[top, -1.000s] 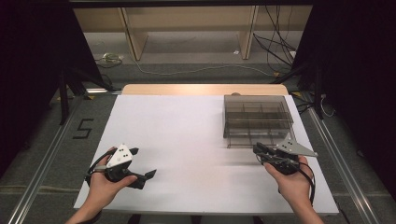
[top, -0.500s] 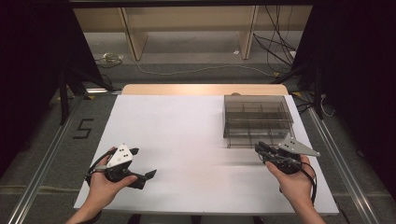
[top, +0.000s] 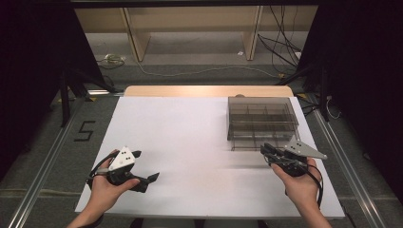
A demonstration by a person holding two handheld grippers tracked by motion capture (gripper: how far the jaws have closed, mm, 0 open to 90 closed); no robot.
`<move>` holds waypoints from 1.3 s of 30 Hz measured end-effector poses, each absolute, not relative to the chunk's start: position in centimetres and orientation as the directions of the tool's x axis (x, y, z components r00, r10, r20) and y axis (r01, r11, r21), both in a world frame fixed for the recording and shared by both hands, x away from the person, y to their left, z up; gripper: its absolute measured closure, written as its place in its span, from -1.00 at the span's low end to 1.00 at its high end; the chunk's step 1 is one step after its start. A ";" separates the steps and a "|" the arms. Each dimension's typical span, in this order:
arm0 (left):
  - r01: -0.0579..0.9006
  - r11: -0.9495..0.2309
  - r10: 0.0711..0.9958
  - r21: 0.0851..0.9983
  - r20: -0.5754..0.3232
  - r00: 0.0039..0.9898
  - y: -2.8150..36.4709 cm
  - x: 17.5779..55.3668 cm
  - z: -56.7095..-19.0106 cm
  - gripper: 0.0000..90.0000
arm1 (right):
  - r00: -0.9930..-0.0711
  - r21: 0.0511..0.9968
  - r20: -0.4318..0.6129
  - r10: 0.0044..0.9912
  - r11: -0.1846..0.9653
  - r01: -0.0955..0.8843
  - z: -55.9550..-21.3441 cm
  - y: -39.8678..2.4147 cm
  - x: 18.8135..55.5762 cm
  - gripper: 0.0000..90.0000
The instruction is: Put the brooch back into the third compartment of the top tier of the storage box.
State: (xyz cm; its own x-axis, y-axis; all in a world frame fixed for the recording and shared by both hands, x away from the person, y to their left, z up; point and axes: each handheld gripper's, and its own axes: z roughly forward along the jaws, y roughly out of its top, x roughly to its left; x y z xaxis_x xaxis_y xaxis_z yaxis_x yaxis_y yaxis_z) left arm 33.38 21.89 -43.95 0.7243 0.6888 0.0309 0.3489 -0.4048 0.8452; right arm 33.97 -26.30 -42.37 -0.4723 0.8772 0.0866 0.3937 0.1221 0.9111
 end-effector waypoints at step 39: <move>0.351 -0.398 0.691 0.847 0.025 0.723 21.8 33.4 -44.0 -1.00 | -0.429 0.920 0.077 0.900 0.102 0.378 -42.1 -27.5 34.3 0.75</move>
State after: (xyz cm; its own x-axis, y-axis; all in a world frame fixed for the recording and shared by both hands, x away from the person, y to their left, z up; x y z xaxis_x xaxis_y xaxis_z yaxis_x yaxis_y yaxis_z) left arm 33.40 21.83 -44.00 0.7226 0.6908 0.0252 0.3510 -0.3982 0.8475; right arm 34.25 -27.53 -42.09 -0.4294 0.8998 0.0768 0.3780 0.1018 0.9202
